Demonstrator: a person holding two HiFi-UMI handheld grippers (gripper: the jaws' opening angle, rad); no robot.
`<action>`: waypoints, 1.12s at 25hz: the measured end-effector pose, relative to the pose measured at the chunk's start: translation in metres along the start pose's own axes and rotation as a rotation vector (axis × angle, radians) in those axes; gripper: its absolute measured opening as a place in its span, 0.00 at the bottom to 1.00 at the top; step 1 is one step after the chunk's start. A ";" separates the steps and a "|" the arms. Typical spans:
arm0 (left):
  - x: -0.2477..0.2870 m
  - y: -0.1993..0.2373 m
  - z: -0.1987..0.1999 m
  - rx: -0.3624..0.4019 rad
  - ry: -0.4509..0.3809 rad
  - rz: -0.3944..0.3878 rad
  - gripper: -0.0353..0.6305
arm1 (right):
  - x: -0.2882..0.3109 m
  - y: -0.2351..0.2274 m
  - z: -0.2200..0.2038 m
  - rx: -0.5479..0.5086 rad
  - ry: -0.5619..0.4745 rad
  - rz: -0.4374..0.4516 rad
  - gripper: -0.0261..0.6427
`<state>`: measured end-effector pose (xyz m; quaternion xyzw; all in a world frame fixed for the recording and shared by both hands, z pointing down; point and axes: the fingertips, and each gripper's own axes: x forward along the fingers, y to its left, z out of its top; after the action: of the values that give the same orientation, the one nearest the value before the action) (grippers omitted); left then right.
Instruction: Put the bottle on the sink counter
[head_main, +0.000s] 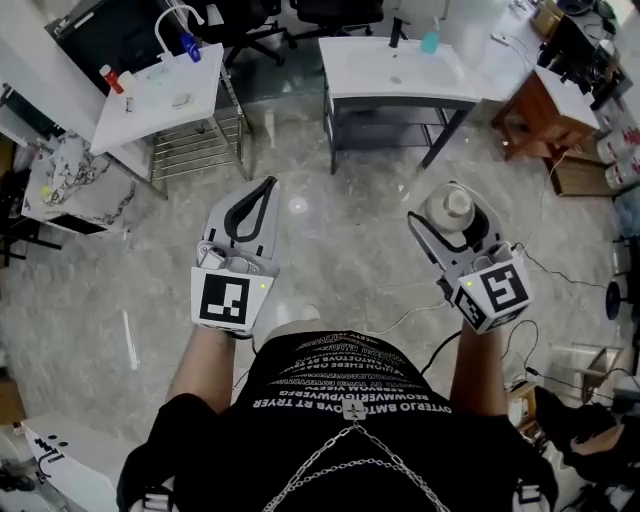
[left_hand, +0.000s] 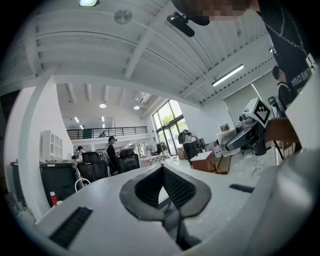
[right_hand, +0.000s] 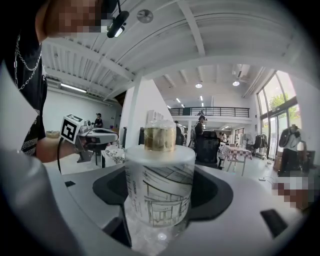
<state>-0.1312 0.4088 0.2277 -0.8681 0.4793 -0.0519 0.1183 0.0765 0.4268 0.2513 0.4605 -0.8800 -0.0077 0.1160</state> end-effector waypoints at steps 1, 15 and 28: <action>0.003 0.008 -0.002 -0.002 -0.007 -0.006 0.06 | 0.007 0.000 0.003 -0.003 0.002 -0.007 0.54; 0.037 0.070 -0.039 -0.063 -0.015 -0.094 0.06 | 0.088 -0.006 0.017 -0.005 0.056 -0.090 0.54; 0.115 0.081 -0.069 -0.031 0.046 -0.071 0.06 | 0.139 -0.080 -0.005 0.018 0.055 -0.061 0.54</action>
<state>-0.1498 0.2594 0.2709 -0.8849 0.4514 -0.0687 0.0918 0.0660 0.2684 0.2735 0.4884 -0.8620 0.0094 0.1355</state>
